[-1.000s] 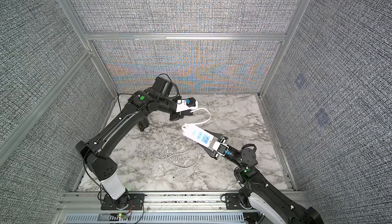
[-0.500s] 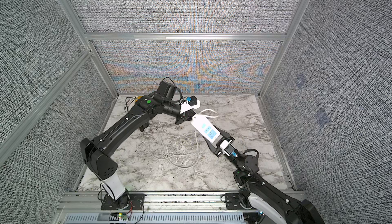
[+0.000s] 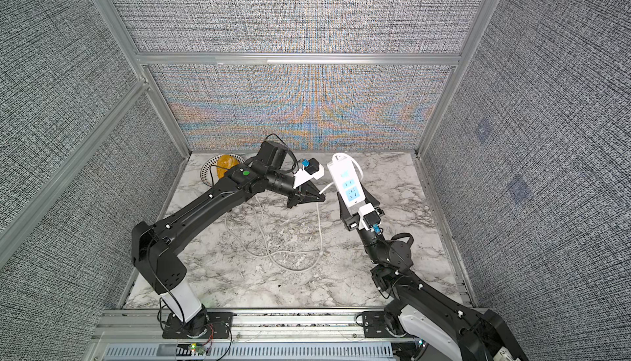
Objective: Wrap the cord around the power strip
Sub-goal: Wrap the power cord around the power strip.
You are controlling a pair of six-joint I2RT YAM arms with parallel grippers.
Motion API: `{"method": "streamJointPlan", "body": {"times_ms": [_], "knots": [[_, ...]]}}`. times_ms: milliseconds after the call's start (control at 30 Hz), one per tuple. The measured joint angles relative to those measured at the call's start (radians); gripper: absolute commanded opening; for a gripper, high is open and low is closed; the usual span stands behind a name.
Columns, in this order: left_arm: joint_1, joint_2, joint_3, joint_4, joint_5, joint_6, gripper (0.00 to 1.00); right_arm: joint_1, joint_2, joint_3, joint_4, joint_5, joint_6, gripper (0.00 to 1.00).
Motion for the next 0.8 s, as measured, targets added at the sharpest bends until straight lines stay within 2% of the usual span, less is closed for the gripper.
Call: {"method": "streamJointPlan", "body": {"times_ms": [167,467,800], "knots": [[-0.01,-0.04,-0.082,0.1,-0.005,-0.056,0.02,0.001,0.023,0.081,-0.127,0.095,-0.069,0.0],[-0.028,-0.079,-0.216,0.267,-0.017,-0.165,0.06,0.005,0.071,0.192,-0.295,0.109,-0.219,0.0],[-0.073,-0.027,-0.321,0.553,-0.027,-0.333,0.12,0.015,0.093,0.251,-0.331,0.084,-0.209,0.0]]}}
